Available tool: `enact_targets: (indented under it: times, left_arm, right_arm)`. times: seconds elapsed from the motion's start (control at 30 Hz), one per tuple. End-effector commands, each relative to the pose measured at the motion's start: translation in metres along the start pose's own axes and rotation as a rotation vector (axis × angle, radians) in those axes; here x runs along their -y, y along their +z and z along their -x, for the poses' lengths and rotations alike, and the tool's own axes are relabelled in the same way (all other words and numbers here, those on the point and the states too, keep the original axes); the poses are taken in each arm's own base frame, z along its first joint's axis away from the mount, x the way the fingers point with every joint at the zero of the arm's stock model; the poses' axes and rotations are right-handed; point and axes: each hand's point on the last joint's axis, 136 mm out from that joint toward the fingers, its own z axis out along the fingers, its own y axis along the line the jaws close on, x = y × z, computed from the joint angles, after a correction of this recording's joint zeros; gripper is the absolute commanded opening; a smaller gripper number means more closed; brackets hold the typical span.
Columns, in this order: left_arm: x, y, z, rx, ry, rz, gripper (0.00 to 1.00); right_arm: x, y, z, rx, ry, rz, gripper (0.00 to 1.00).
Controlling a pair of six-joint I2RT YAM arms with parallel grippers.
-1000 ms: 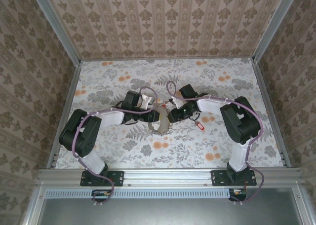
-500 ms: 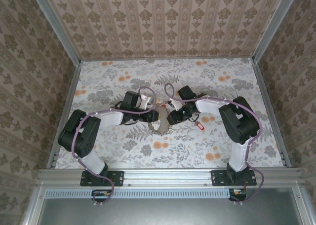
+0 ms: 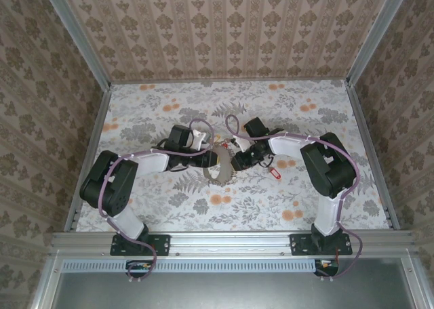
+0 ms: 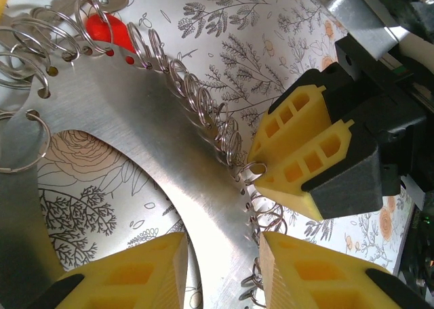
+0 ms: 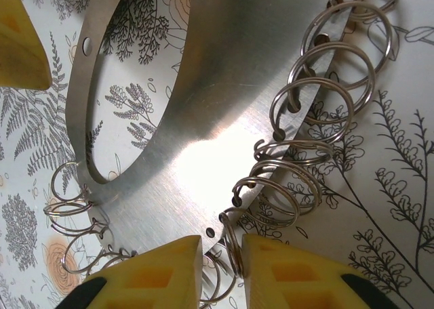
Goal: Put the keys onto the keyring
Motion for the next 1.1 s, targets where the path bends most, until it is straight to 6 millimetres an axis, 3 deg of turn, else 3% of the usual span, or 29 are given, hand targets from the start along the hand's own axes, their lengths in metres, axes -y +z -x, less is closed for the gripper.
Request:
enact_targets:
  times: [0.0, 0.37, 0.53, 0.8, 1.0, 1.07]
  left_arm:
    - [0.008, -0.008, 0.005, 0.025, -0.002, -0.025, 0.34]
    - [0.011, -0.013, 0.008, 0.036, 0.006, -0.026, 0.33]
    - [0.016, -0.02, 0.011, 0.049, 0.018, -0.026, 0.33]
    - [0.04, -0.046, 0.02, 0.115, 0.093, -0.045, 0.31]
    - [0.077, -0.084, 0.025, 0.225, 0.2, -0.084, 0.26]
    - [0.094, -0.1, 0.026, 0.271, 0.251, -0.109, 0.22]
  right_arm:
    - [0.0, 0.0, -0.001, -0.017, -0.016, -0.016, 0.21]
    - [-0.004, -0.008, 0.004, 0.015, -0.054, -0.026, 0.04]
    - [-0.02, -0.017, 0.01, 0.068, -0.147, -0.022, 0.0]
    - [-0.073, -0.057, 0.027, 0.281, -0.384, 0.055, 0.0]
    - [-0.127, -0.099, 0.028, 0.487, -0.587, 0.179, 0.0]
    - [-0.147, -0.121, 0.027, 0.578, -0.655, 0.224, 0.0]
